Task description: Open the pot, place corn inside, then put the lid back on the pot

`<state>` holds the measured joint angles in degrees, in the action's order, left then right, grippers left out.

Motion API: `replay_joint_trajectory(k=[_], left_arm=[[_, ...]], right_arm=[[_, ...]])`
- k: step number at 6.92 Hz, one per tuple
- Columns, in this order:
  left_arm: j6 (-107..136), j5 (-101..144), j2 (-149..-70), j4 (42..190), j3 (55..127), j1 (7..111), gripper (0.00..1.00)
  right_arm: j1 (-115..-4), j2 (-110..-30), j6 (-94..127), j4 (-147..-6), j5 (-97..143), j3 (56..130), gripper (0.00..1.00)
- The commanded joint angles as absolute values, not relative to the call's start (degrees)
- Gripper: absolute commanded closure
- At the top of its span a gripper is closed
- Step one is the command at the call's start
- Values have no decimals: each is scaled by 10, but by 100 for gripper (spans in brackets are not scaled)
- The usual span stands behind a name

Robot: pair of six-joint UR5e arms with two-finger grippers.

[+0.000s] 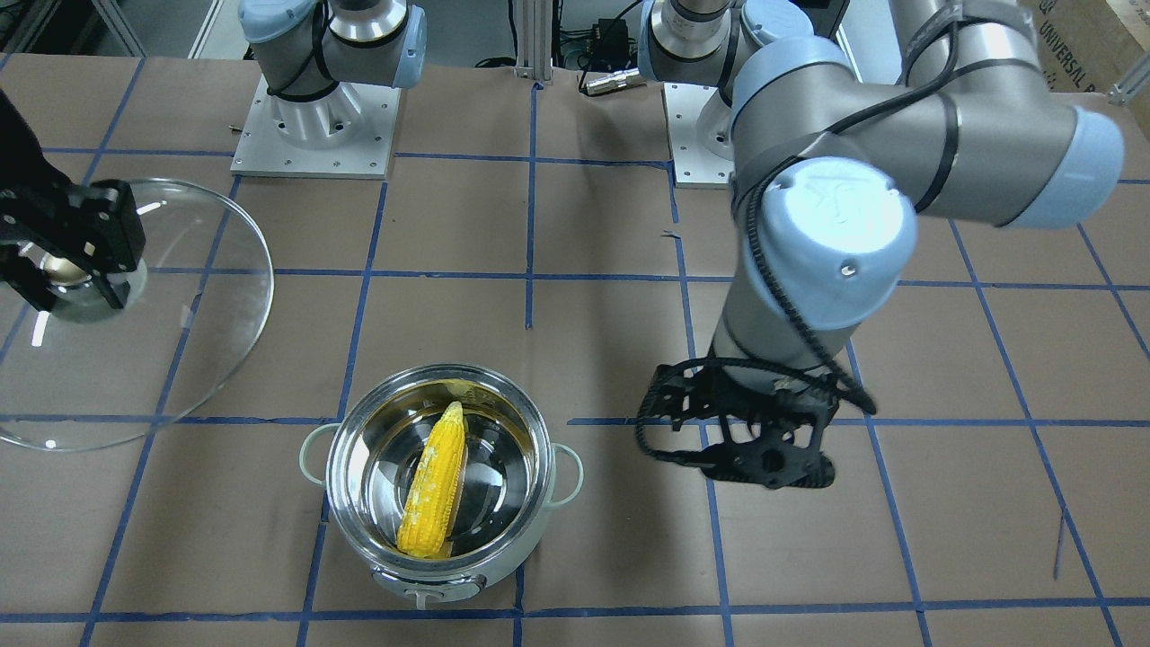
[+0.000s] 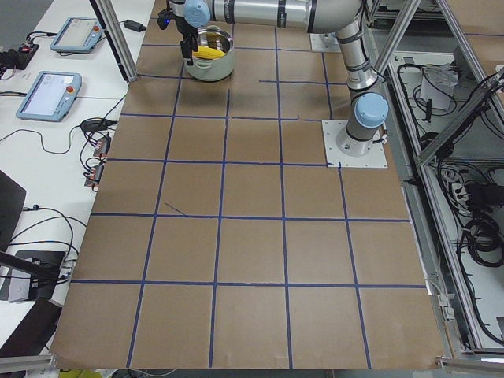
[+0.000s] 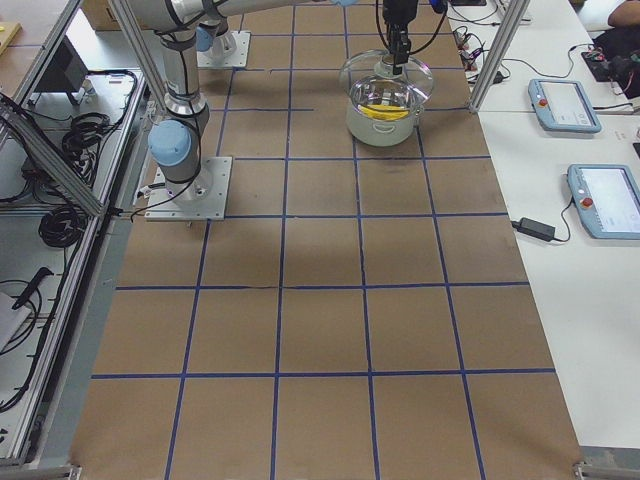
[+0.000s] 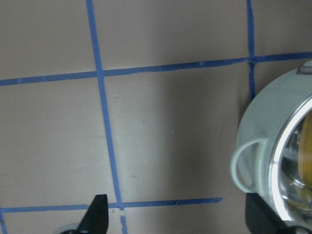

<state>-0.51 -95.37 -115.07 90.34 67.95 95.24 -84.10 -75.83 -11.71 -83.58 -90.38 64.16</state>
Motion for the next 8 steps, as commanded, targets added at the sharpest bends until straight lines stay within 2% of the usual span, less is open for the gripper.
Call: replay_joint_trajectory(k=[1,3,8], left_arm=[[-46,-949,-989,897,851,868,0],[-37,-928,-908,903,893,869,0],[-16,-909,-904,911,882,882,0]], right_arm=[[-851,-712,-122,-853,-874,631,95],[-844,-712,-127,-841,-878,627,95],[-849,-765,-130,-824,-893,621,94]])
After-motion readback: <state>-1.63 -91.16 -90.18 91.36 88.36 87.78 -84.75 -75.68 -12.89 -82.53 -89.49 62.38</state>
